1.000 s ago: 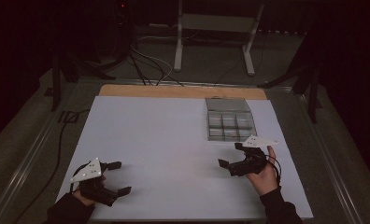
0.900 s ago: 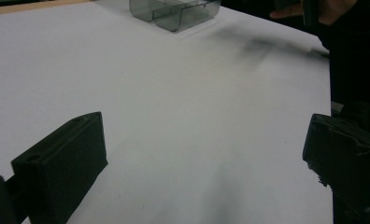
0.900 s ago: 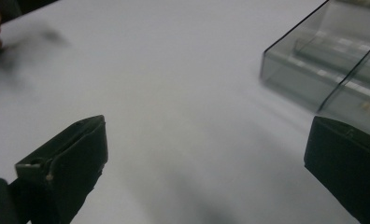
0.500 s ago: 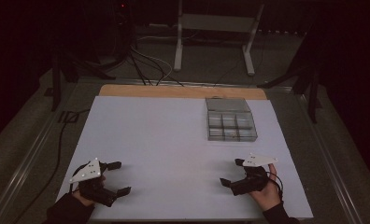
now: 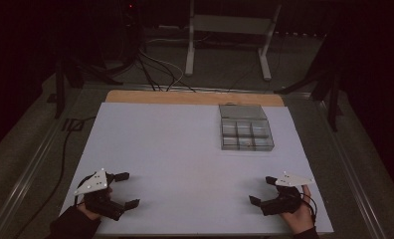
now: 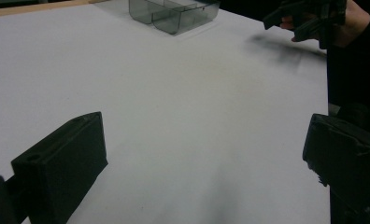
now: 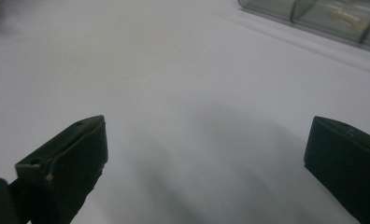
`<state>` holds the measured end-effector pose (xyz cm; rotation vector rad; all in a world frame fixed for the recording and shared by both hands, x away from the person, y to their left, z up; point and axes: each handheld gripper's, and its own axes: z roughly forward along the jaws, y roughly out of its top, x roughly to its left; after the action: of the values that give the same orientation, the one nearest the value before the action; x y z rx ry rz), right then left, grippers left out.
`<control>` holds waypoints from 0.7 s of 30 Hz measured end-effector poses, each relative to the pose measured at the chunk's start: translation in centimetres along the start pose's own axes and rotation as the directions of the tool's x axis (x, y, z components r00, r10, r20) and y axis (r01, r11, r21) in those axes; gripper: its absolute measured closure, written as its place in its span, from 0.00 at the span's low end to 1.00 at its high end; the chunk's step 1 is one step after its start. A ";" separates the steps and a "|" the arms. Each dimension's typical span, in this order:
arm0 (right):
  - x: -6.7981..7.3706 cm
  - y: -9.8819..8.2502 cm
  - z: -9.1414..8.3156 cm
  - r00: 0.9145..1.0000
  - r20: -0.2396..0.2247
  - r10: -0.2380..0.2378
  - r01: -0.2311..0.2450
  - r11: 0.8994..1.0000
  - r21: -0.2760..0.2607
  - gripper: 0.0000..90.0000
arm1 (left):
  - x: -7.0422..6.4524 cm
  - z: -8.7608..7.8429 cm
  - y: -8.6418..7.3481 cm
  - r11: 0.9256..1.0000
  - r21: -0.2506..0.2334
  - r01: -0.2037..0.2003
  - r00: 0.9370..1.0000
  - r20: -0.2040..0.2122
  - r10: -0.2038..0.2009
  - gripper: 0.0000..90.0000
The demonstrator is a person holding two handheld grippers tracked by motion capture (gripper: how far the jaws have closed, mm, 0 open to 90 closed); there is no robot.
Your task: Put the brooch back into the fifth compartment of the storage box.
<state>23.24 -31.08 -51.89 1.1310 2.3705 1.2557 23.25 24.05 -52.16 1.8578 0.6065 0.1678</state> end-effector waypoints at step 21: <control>-0.4 -0.8 -0.3 1.000 0.001 0.024 -0.024 0.999 -0.021 0.00 | 0.0 0.0 0.0 1.000 0.003 0.000 1.000 -0.002 0.000 0.01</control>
<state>22.96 -31.82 -52.43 1.1565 2.3438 1.2840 23.27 24.03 -52.20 1.8609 0.6088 0.1686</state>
